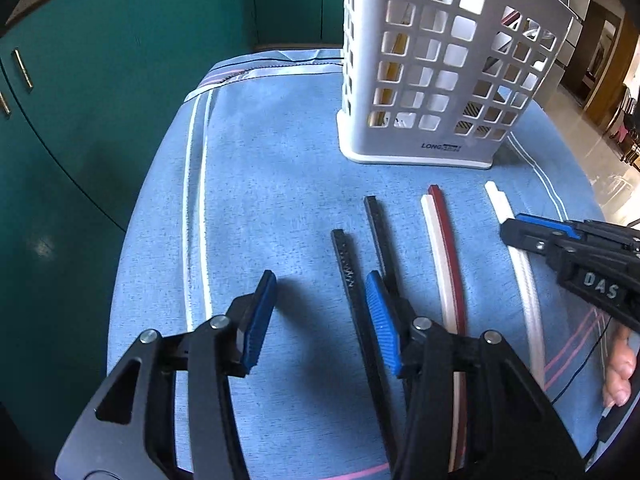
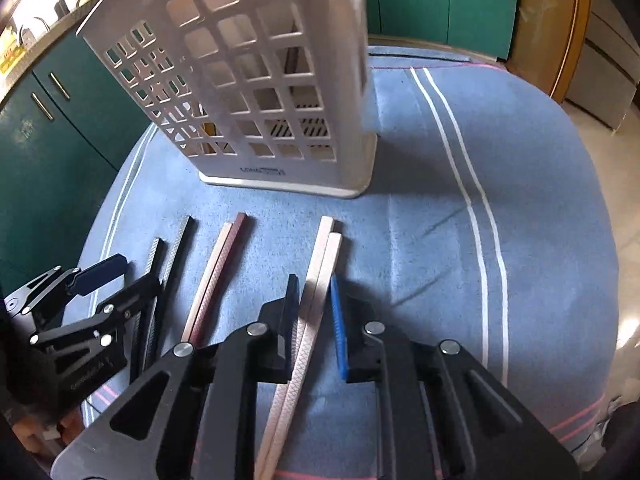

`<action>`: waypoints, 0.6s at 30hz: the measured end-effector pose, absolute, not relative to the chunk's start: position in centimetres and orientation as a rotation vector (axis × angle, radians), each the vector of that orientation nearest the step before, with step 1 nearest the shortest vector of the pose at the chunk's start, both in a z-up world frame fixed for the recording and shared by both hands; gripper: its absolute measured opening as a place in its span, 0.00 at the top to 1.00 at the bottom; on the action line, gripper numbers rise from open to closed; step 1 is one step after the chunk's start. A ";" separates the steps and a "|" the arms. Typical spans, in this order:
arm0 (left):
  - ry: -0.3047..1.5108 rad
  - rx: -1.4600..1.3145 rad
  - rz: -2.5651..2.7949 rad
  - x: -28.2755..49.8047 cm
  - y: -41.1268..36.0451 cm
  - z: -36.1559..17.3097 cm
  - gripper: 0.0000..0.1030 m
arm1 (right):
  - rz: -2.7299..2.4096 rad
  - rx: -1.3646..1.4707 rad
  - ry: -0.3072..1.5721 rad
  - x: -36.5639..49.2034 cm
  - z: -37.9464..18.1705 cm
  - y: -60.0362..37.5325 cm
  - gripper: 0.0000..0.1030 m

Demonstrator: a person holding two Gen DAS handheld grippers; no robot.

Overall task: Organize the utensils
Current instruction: 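Grasp a black chopstick with the left tool while the right tool grasps a beige chopstick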

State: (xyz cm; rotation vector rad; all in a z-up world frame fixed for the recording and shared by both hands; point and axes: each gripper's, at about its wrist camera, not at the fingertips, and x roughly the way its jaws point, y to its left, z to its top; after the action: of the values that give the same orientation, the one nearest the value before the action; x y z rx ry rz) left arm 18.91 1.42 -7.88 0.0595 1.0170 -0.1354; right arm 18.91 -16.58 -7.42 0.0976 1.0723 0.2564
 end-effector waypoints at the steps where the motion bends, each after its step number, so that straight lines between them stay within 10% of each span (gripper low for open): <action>1: 1.015 0.058 -0.132 18.9 1.6 -7.9 0.55 | 0.271 0.124 1.071 19.2 -7.5 -16.9 0.87; 18: 1.008 0.058 -0.124 19.9 1.9 -7.8 0.55 | 0.304 0.150 1.030 19.7 -5.6 -19.4 0.85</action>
State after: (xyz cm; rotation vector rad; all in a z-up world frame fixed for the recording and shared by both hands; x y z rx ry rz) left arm 19.91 1.90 -7.78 0.0576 1.0081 -0.1237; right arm 19.72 -19.38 -5.55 0.1497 1.0304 0.3038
